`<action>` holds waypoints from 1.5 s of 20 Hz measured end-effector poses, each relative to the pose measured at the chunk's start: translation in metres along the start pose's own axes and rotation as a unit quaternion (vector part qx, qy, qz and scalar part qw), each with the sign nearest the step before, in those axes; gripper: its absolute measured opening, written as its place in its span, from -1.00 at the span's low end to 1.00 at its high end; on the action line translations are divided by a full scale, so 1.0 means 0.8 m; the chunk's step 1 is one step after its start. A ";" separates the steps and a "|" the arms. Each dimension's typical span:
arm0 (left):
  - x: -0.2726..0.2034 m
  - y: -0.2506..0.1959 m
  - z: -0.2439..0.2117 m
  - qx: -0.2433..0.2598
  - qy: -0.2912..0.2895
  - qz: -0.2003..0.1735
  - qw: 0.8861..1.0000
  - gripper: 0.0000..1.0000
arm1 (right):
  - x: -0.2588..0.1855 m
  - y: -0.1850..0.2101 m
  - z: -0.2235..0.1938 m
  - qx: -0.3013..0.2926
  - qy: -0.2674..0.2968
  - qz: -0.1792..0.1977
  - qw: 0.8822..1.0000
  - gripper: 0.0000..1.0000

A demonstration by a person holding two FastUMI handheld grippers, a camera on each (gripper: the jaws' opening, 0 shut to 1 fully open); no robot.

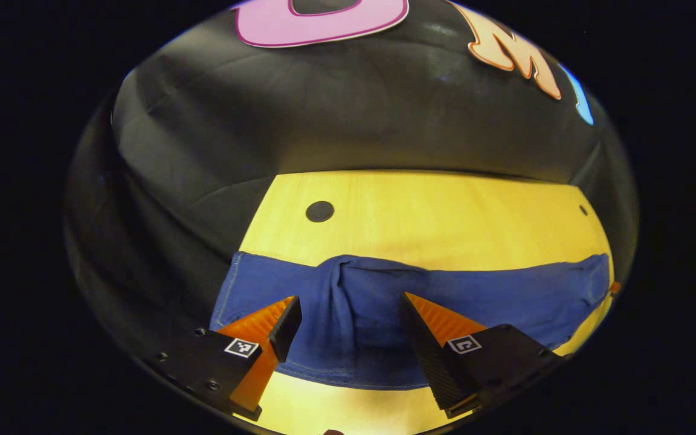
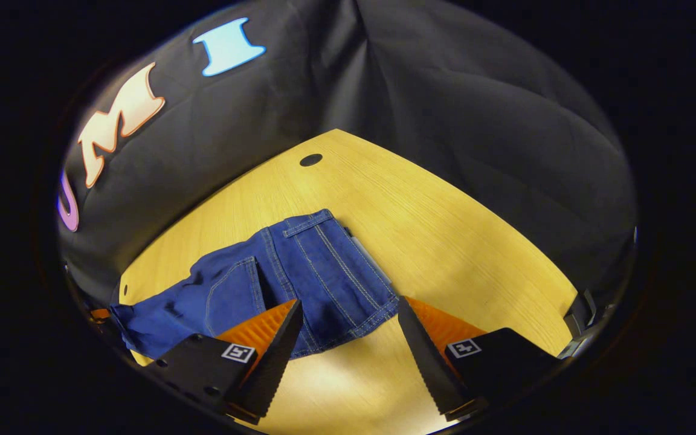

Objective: Grasp the waist and the cuffs of the jeans and fold them to make the two legs overlap; first hold the waist and fold one-third of the jeans toward the cuffs, then hold the cuffs and fold the remaining one-third in the same direction to finish folding.

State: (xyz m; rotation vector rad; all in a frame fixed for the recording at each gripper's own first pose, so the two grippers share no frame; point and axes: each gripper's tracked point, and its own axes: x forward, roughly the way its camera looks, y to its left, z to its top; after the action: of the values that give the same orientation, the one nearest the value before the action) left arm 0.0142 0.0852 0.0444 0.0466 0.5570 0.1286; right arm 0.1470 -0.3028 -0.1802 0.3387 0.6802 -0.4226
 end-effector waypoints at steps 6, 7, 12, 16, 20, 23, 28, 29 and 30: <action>-0.020 -0.005 0.017 -0.073 -0.033 -0.058 0.995 0.92 | 0.020 -0.022 -0.007 0.029 0.032 0.007 0.999 0.98; -0.022 -0.004 0.018 -0.084 -0.039 -0.061 0.994 0.92 | 0.024 -0.025 -0.009 0.031 0.036 0.009 0.999 0.98; -0.015 -0.001 0.027 -0.101 -0.076 -0.046 0.991 0.92 | 0.037 -0.026 -0.009 0.030 0.048 0.032 0.998 0.88; -0.009 0.001 0.029 -0.123 -0.080 -0.021 0.989 0.92 | 0.044 -0.021 -0.012 0.005 0.054 0.052 0.997 0.47; -0.006 0.008 0.031 -0.157 -0.083 -0.003 0.984 0.92 | 0.044 -0.013 -0.011 0.009 0.056 0.080 0.995 -0.14; -0.015 0.011 0.021 -0.166 -0.088 0.006 0.982 0.92 | 0.036 -0.013 -0.003 -0.016 0.030 0.073 0.997 -0.65; -0.031 0.032 -0.002 -0.176 -0.089 0.021 0.980 0.92 | -0.005 -0.021 0.039 0.020 -0.030 0.064 0.997 -0.91; -0.030 0.037 -0.007 -0.179 -0.086 0.022 0.980 0.92 | -0.012 -0.020 0.047 0.029 -0.034 0.067 0.997 -0.92; -0.029 0.043 -0.010 -0.182 -0.084 0.022 0.980 0.92 | -0.018 -0.023 0.052 0.025 -0.039 0.063 0.997 -0.94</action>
State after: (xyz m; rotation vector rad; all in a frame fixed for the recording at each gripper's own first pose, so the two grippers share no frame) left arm -0.0135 0.1162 0.0521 -0.2837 0.3576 0.2655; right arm 0.1501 -0.3329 -0.1438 0.4088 0.5688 -0.3319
